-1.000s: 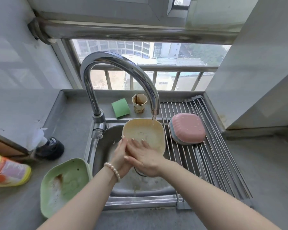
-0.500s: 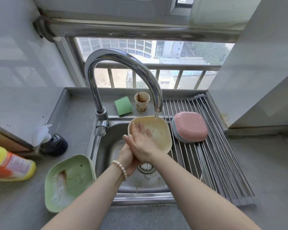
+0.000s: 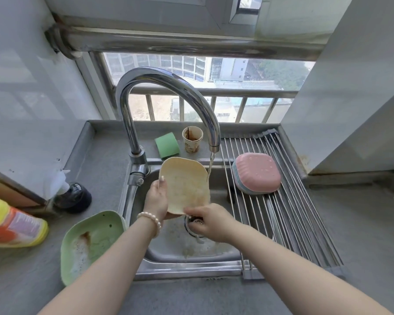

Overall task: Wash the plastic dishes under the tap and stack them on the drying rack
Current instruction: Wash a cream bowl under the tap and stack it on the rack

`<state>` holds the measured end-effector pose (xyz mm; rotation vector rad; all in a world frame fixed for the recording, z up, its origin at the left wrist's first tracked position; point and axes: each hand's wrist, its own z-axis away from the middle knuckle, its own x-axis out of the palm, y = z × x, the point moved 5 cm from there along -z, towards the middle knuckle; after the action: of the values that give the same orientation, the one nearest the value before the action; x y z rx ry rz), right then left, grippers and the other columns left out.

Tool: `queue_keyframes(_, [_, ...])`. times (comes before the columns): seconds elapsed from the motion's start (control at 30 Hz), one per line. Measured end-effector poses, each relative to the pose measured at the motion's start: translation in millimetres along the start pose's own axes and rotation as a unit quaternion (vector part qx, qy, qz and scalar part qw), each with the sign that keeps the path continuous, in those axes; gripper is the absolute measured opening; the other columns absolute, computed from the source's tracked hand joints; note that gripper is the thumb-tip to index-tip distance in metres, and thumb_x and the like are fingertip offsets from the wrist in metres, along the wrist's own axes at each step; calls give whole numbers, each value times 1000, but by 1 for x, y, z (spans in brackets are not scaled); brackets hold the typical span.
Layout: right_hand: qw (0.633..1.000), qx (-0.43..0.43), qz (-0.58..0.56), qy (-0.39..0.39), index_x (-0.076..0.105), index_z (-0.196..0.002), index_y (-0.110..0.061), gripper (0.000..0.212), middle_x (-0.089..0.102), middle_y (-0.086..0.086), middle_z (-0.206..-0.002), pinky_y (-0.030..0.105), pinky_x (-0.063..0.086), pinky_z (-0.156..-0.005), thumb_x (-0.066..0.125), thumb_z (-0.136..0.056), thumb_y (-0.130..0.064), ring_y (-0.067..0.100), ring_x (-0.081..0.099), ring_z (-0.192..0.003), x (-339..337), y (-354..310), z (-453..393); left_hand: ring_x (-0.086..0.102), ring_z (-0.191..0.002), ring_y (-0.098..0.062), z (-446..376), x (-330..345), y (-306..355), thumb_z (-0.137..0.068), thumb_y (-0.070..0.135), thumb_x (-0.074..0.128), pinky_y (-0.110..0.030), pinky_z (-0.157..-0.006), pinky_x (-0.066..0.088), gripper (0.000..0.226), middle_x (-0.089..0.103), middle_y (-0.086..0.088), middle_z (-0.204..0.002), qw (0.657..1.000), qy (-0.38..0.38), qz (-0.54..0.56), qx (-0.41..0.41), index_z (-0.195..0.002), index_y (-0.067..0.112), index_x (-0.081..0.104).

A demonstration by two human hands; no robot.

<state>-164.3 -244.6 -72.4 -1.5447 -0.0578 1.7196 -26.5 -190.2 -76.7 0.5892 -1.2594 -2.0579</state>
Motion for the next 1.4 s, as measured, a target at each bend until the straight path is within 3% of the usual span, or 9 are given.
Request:
queue_keyframes(0.17, [952,-100,278,84,69,-113,-16,50,66,5,-121,62,32,-104,79,-65,-22,24,58,-119,-1,13,-6,61,-97,-35,-8,-8,8,-101,30,37,-51,-85,52,28,65,-16,-104,982,33,-182,26,-85,15,54])
queue_keyframes(0.3, [934,26,352,50,15,-150,-1,65,8,18,-157,59,-7,-114,45,-93,-9,37,2,-146,6,29,-12,63,-86,-39,-6,-4,3,-91,3,39,-58,-61,56,23,62,-16,-93,985,-32,-148,-81,-81,15,56])
queue_keyframes(0.43, [945,-37,291,143,76,-90,-8,40,72,15,-100,50,43,-102,82,-50,-2,35,65,-104,16,16,-10,62,-86,-32,9,2,4,-85,0,52,-49,-70,57,19,61,-15,-98,995,-15,-10,-97,-102,7,55])
queue_keyframes(0.67, [956,-40,46,286,66,-52,-21,31,61,-6,-49,19,49,-56,81,-37,2,13,58,-45,4,-18,-10,55,-99,-21,52,22,-1,-84,7,57,-37,-92,47,71,52,1,-111,994,99,36,36,-145,24,24])
queue_keyframes(0.9, [972,-92,4,214,75,-94,-18,23,74,-1,-92,43,58,-80,66,-74,-13,21,70,-85,9,8,3,54,-88,-21,17,3,22,-89,-2,34,-30,-69,47,59,59,-2,-114,986,71,-131,72,-134,33,46])
queue_keyframes(1.07, [972,-21,232,32,44,-139,-3,53,41,10,-148,56,2,-116,53,-86,0,35,23,-143,17,36,-6,62,-87,-31,10,8,18,-88,0,39,-51,-65,58,51,59,-3,-103,989,-71,-94,-90,-124,34,53])
queue_keyframes(1.2, [973,-62,182,130,74,-83,-9,34,73,6,-82,35,55,-81,64,-53,4,28,70,-81,23,22,-9,59,-104,-29,25,16,10,-82,15,63,-51,-86,53,66,57,-6,-124,998,-3,-50,-29,-141,29,36])
queue_keyframes(1.3, [979,-21,80,184,66,-58,-15,26,58,0,-49,16,36,-42,70,-41,4,21,55,-43,9,3,-5,56,-104,-26,44,27,6,-81,11,63,-44,-95,47,78,55,-6,-124,998,38,-55,17,-145,28,23])
queue_keyframes(1.4, [958,-12,-65,278,74,-66,-18,12,67,-1,-56,18,42,-42,62,-66,-15,20,60,-46,9,4,1,56,-104,-30,45,30,12,-88,11,51,-42,-94,46,69,54,-6,-127,993,51,-95,39,-145,32,20])
